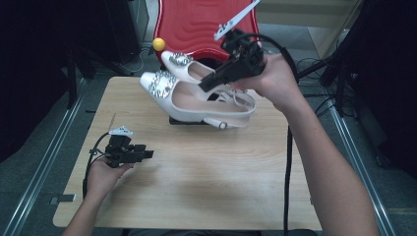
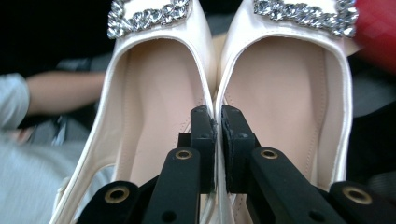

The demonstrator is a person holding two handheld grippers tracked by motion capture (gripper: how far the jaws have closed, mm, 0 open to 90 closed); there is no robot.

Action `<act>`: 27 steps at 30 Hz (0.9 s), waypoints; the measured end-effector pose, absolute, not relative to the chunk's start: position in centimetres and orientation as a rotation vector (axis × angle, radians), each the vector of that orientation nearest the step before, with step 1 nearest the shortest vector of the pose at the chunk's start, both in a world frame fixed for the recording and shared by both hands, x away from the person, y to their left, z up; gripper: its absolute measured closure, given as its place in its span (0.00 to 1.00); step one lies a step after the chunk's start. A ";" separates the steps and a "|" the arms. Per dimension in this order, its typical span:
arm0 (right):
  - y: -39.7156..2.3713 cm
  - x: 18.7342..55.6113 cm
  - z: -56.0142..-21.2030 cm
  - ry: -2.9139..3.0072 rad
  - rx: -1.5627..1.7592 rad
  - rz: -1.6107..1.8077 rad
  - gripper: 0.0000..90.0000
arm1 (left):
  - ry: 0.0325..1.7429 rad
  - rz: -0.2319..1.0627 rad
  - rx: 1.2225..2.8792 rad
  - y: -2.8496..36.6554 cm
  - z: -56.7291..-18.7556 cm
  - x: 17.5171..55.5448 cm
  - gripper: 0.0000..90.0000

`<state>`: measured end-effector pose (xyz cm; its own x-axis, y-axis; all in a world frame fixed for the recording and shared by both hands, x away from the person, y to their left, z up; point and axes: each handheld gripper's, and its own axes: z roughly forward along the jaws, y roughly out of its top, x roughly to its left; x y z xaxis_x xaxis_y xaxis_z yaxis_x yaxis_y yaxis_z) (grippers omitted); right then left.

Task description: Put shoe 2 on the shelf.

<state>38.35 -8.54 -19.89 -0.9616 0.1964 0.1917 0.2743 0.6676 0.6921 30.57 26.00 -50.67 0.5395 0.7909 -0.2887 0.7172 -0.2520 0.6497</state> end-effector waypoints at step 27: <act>-9.6 47.3 -15.1 -2.243 -1.384 -1.793 0.96 | 1.215 0.107 2.025 25.9 -51.1 30.9 0.57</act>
